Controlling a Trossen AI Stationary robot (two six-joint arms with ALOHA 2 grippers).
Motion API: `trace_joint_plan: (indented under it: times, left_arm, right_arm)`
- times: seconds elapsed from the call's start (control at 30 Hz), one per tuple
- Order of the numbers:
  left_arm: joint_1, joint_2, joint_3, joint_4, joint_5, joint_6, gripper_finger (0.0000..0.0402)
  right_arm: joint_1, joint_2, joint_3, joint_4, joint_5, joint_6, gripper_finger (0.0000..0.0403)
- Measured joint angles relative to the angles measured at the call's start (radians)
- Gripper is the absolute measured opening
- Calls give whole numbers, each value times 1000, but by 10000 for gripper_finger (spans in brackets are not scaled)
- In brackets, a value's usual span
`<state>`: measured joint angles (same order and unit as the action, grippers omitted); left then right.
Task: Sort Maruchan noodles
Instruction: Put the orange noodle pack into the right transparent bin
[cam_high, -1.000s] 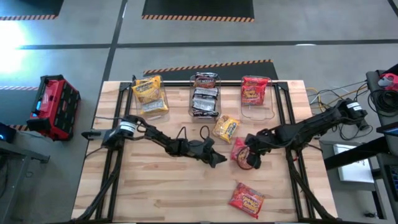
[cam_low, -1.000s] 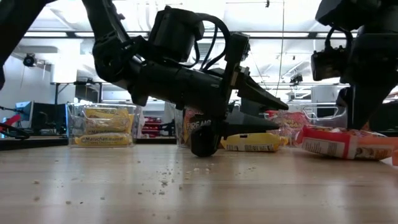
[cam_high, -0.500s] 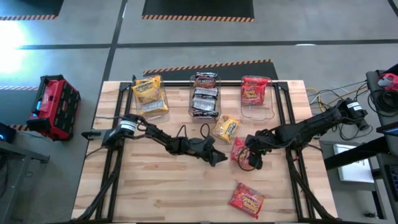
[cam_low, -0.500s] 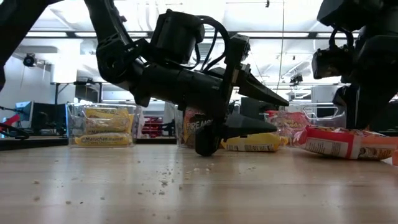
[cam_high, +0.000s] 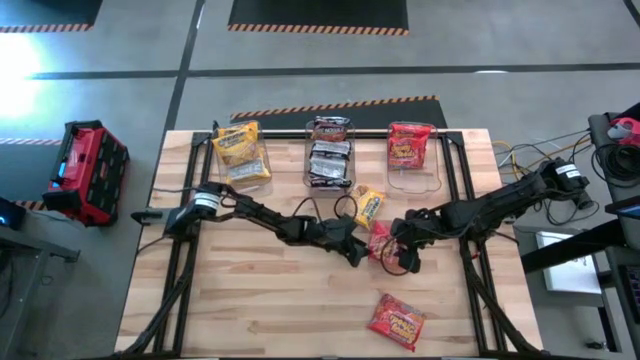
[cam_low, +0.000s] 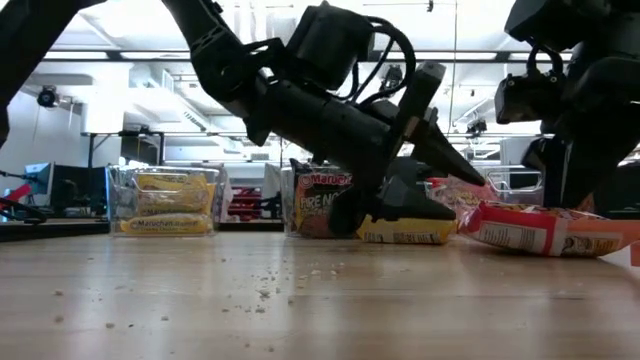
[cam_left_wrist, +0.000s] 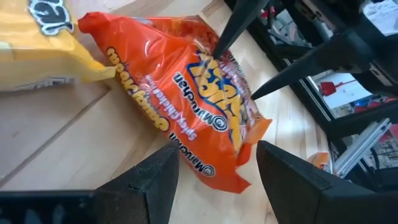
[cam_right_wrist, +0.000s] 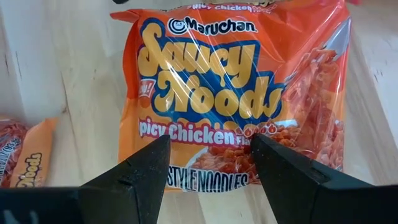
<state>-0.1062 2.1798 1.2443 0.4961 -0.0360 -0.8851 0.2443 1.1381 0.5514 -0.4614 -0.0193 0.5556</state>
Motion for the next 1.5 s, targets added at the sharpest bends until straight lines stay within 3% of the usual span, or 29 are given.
trace_joint_plan:
  times: [0.4, 0.9, 1.27, 1.5]
  left_arm:
    - [19, 0, -16, 5, 9, -60, 196]
    - [27, 7, -23, -25, 55, -129, 196]
    - [45, 6, -23, -19, 85, -181, 196]
    - [50, -2, 12, -157, 200, -153, 196]
  right_arm:
    - [0, 14, -2, 46, 23, -95, 219]
    - [0, 189, 0, 105, 29, -165, 219]
    - [0, 193, -2, 165, 22, -180, 219]
    - [0, 193, -2, 167, 19, -174, 219]
